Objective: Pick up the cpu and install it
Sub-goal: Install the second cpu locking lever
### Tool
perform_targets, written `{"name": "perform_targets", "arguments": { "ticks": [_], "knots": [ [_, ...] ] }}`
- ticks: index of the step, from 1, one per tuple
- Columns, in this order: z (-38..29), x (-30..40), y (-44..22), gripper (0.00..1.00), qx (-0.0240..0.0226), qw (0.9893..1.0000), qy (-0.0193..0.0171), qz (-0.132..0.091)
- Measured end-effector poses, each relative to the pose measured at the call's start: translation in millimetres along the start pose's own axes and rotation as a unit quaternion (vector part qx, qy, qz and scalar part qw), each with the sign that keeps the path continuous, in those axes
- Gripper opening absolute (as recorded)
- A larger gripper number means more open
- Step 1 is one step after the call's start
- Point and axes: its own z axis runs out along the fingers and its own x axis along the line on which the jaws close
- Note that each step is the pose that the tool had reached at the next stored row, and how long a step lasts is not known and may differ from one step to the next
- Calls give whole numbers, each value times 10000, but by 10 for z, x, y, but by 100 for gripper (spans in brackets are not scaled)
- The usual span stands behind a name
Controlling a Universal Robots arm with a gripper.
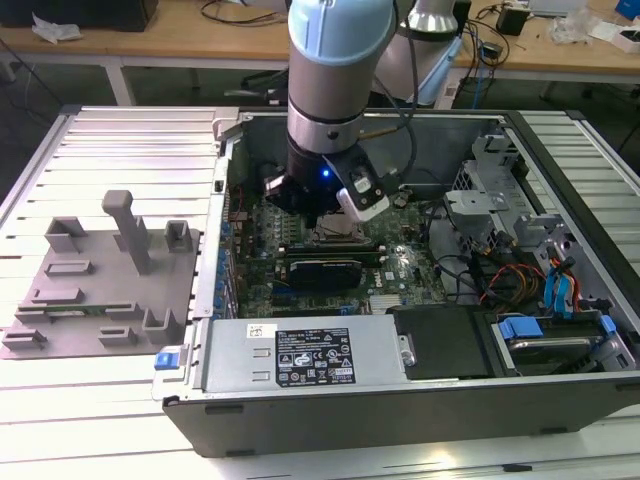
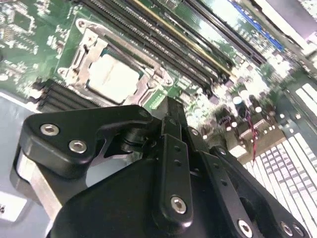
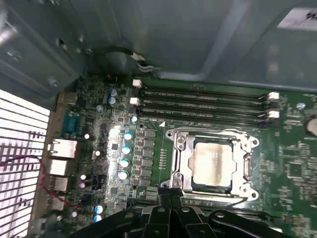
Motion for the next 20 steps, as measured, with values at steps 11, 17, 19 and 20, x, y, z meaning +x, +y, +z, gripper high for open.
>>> {"name": "perform_targets", "arguments": {
  "ticks": [11,17,19,20],
  "knots": [
    [-128,-8,40,11,557,9984,42,60],
    [-139,-172,28,11,564,9983,37,114],
    [-134,-244,20,11,572,9983,34,143],
    [-114,-252,15,11,574,9982,32,163]
  ]
}}
